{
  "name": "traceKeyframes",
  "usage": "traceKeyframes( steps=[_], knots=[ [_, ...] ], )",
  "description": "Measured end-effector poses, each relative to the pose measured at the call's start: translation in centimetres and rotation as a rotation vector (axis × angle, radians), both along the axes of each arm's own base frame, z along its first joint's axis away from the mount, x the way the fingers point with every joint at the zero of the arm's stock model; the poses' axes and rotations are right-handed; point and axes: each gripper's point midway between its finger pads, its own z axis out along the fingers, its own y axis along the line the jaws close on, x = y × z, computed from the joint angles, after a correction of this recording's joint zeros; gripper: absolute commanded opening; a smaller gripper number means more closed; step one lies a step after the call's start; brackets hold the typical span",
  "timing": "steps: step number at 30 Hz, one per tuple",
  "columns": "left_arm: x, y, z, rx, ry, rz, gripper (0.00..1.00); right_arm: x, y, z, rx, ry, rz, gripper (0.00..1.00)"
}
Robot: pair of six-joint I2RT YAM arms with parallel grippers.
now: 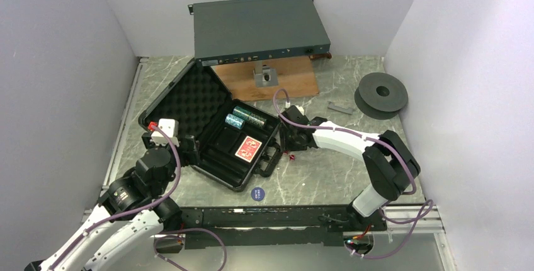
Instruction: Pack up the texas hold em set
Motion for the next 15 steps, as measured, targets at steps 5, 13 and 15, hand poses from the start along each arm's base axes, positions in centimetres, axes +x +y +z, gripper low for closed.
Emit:
traceKeyframes(
  steps=[5, 13, 15],
  knots=[
    [0.2, -0.3, -0.6, 0.026, 0.024, -0.004, 0.98, 0.3, 0.1, -0.6, -0.013, 0.004, -0.004, 0.46],
    [0.2, -0.2, -0.6, 0.030, 0.024, -0.006, 0.98, 0.8, 0.0, -1.4, -0.038, 0.005, -0.003, 0.42],
    [0.2, -0.2, -0.6, 0.030, 0.024, -0.006, 0.98, 0.8, 0.0, -1.6, -0.041, 0.005, -0.002, 0.39]
  ],
)
